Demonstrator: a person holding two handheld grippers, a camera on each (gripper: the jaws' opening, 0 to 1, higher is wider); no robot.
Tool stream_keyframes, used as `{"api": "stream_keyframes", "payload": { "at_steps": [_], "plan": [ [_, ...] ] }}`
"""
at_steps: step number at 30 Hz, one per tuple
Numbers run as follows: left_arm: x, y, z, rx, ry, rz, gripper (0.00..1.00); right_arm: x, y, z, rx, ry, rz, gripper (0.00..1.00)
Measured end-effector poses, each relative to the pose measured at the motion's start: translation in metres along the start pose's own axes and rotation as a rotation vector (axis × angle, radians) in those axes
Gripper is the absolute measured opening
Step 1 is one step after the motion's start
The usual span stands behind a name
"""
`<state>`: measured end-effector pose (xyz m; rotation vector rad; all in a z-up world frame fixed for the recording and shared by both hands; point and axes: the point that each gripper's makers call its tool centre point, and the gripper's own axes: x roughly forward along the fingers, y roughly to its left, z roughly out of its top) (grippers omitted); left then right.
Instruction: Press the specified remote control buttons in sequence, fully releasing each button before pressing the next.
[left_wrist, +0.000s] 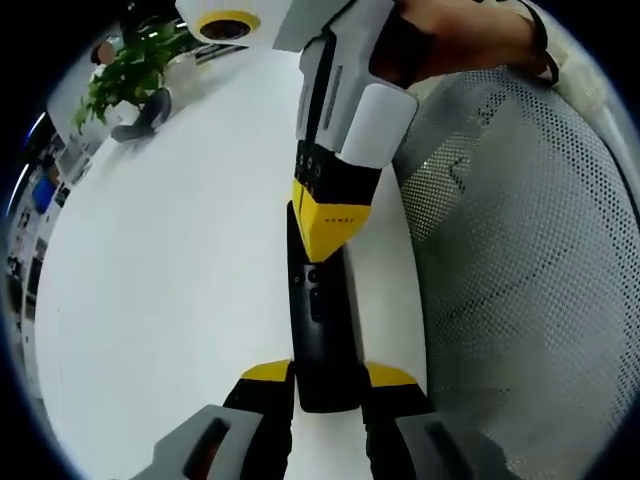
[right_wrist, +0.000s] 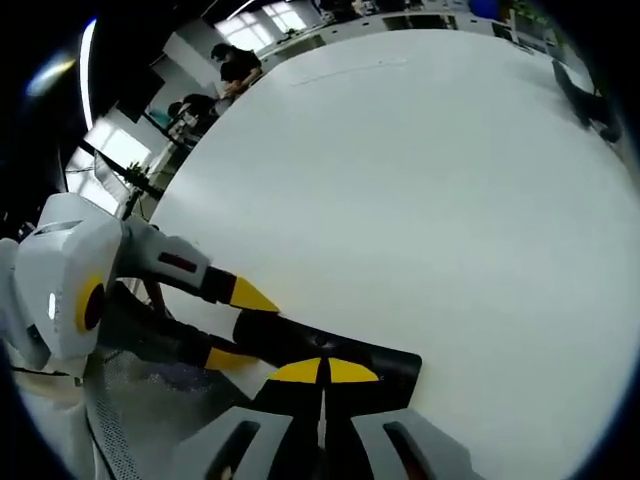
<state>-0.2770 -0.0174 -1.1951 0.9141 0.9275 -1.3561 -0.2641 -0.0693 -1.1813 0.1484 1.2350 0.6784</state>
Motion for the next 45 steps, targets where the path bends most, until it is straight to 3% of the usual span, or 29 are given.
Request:
{"api": "stream_keyframes", "payload": {
  "at_steps": [19, 32, 45],
  "plan": [
    [0.000, 0.000, 0.000, 0.013, 0.006, -0.007, 0.25, 0.000, -0.002, -0.001, 0.111, 0.010, 0.027, 0.00],
    [0.000, 0.000, 0.001, -0.022, 0.012, 0.003, 0.25, -0.001, 0.001, -0.002, 0.049, 0.022, -0.011, 0.00],
    [0.000, 0.001, 0.001, -0.037, 0.013, 0.003, 0.25, -0.005, -0.005, -0.011, 0.049, 0.069, -0.027, 0.00]
  ]
}}
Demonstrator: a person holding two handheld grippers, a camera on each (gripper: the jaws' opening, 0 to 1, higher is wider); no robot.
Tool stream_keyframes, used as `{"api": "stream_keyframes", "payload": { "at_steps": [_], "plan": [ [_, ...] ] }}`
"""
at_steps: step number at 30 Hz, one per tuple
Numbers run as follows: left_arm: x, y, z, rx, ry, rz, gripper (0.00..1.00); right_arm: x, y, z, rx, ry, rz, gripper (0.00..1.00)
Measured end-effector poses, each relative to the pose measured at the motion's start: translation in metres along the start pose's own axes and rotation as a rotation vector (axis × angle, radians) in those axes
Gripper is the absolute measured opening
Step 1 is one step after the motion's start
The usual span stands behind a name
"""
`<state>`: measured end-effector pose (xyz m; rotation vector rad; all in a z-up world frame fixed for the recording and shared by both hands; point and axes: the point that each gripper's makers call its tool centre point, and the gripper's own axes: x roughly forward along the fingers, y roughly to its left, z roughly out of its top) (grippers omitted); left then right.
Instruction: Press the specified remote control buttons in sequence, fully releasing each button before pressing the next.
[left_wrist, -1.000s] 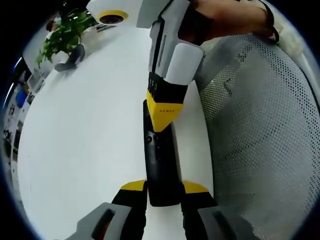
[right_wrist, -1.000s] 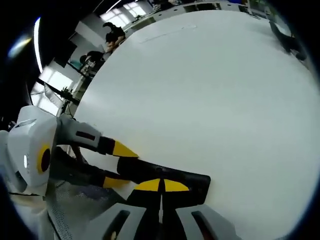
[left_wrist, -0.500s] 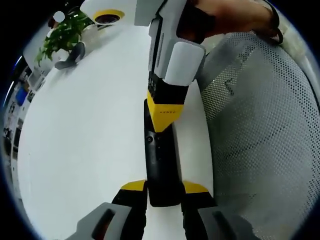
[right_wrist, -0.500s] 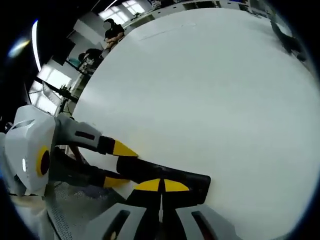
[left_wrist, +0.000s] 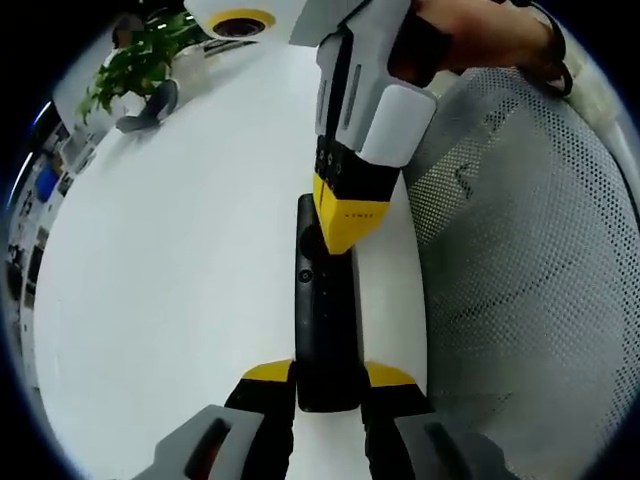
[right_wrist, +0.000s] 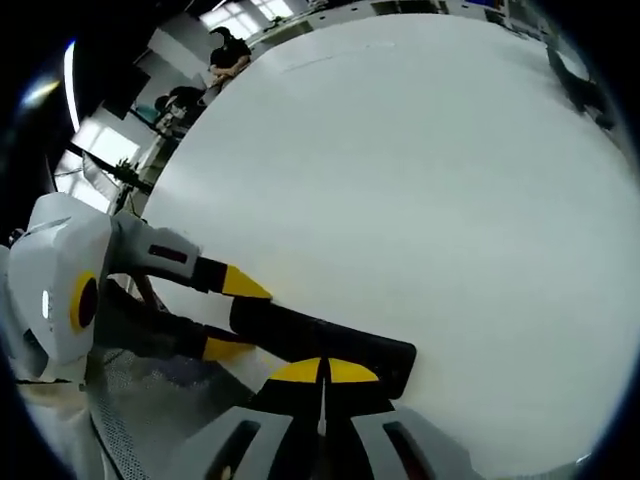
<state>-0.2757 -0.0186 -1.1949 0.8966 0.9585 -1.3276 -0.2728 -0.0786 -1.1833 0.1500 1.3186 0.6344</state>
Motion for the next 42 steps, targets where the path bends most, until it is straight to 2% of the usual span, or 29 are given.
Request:
{"api": "stream_keyframes", "payload": {
  "at_steps": [7, 10, 28, 36, 40, 42],
  "plan": [
    [0.0001, 0.0002, 0.0001, 0.003, 0.006, -0.003, 0.25, -0.0018, -0.0030, -0.0030, 0.007, 0.021, -0.015, 0.00],
    [0.0002, 0.0003, 0.0000, 0.006, 0.010, -0.002, 0.25, -0.0023, -0.0032, -0.0056, -0.021, 0.043, -0.042, 0.00],
    [0.0005, 0.0003, 0.0000, 0.008, 0.012, -0.004, 0.25, 0.0002, -0.0048, -0.0068, -0.068, 0.103, -0.096, 0.00],
    [0.0002, -0.0001, 0.0001, 0.008, 0.006, -0.001, 0.25, 0.0003, -0.0079, -0.0061, -0.029, 0.080, -0.060, 0.00],
    [-0.0001, -0.0004, -0.0001, 0.006, -0.002, 0.001, 0.25, 0.0006, -0.0092, -0.0047, 0.019, 0.070, -0.029, 0.00],
    [-0.0001, -0.0007, 0.0000, 0.012, -0.005, 0.002, 0.25, 0.0009, -0.0083, -0.0047, 0.013, 0.064, -0.024, 0.00]
  ]
}}
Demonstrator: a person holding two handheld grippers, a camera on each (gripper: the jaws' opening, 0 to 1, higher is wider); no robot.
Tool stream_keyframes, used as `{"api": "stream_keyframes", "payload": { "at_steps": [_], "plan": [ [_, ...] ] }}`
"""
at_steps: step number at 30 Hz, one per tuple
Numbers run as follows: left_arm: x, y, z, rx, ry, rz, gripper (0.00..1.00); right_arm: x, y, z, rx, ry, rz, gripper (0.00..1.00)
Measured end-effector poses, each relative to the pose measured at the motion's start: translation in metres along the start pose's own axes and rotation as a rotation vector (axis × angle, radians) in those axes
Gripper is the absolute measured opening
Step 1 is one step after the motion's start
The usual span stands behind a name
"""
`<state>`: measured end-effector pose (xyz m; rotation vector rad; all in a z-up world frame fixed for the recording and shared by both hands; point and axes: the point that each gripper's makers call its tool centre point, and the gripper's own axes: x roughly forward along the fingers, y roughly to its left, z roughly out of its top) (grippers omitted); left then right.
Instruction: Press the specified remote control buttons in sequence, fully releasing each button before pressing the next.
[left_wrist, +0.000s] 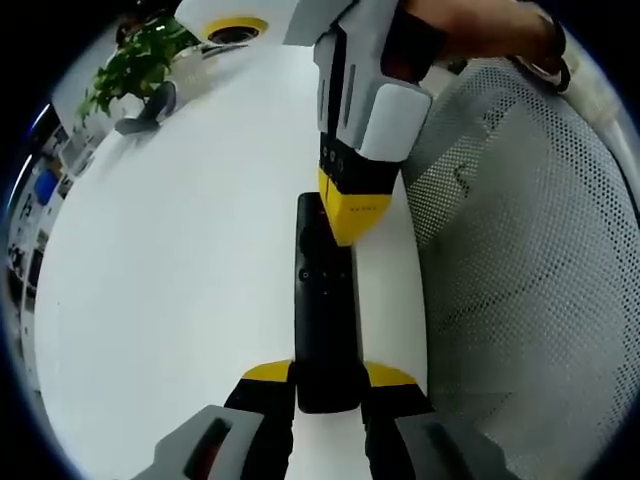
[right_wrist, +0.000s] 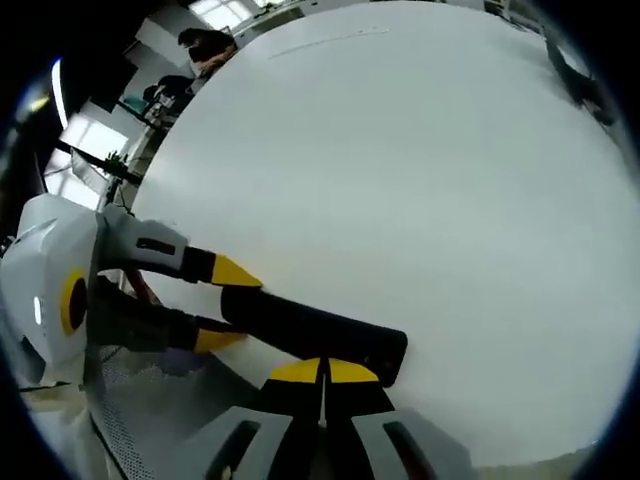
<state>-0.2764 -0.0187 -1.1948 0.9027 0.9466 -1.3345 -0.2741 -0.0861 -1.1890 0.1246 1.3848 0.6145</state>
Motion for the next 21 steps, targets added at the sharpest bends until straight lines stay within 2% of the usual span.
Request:
{"api": "stream_keyframes", "payload": {
  "at_steps": [5, 9, 17, 21],
  "plan": [
    [0.000, 0.000, 0.000, 0.002, -0.003, 0.000, 0.25, -0.005, -0.002, 0.004, -0.034, -0.034, -0.036, 0.00],
    [0.000, 0.000, 0.000, 0.003, -0.001, 0.003, 0.25, -0.009, 0.000, 0.012, -0.016, -0.070, -0.015, 0.00],
    [0.000, 0.001, 0.000, -0.002, -0.003, 0.004, 0.25, -0.003, 0.005, 0.009, -0.029, -0.055, -0.020, 0.00],
    [0.000, 0.001, 0.000, -0.005, -0.006, 0.004, 0.25, -0.002, 0.002, 0.010, -0.054, -0.050, -0.049, 0.00]
  ]
}}
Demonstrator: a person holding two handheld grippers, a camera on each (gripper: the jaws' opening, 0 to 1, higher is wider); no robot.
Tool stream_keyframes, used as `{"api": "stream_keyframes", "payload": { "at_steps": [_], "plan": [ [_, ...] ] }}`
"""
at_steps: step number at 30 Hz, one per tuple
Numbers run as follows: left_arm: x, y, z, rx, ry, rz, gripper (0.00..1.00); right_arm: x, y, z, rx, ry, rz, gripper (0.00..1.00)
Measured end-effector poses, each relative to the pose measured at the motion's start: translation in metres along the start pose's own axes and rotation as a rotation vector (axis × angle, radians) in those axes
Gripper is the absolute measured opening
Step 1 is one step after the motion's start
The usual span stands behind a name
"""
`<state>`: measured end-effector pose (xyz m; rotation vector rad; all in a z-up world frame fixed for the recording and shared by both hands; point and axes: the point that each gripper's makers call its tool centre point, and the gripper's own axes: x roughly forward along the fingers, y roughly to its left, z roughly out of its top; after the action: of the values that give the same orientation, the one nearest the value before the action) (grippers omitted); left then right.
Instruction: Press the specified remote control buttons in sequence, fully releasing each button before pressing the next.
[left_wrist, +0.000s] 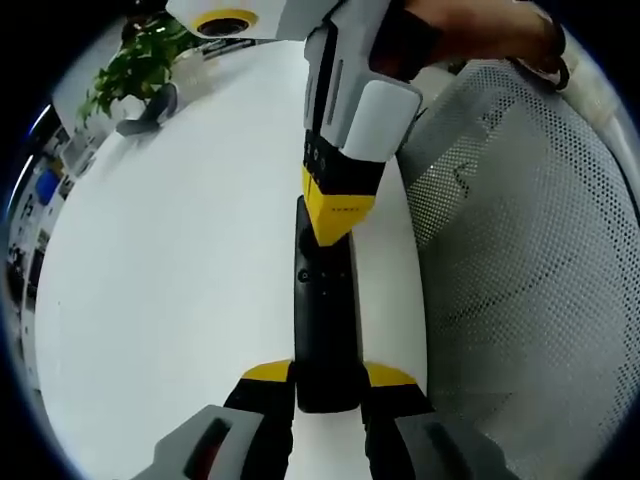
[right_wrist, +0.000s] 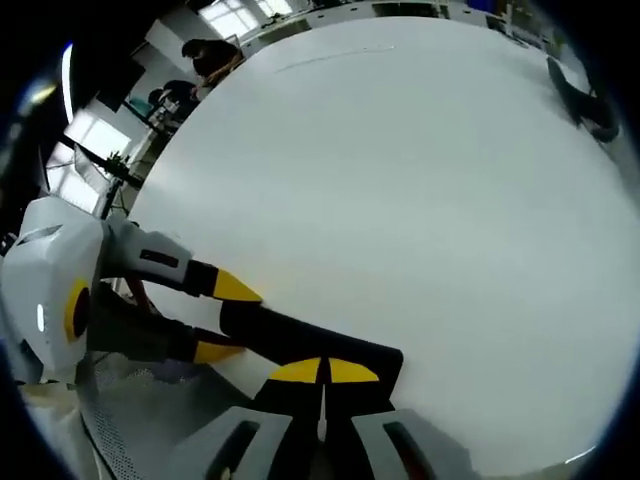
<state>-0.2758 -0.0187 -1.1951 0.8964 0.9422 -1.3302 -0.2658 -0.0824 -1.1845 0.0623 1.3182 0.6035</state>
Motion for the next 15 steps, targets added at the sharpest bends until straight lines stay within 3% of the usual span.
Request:
{"api": "stream_keyframes", "payload": {
  "at_steps": [15],
  "plan": [
    [0.0004, 0.0006, 0.0002, -0.008, -0.006, 0.000, 0.25, 0.0021, -0.0030, 0.0023, 0.047, 0.027, 0.015, 0.00]
  ]
}}
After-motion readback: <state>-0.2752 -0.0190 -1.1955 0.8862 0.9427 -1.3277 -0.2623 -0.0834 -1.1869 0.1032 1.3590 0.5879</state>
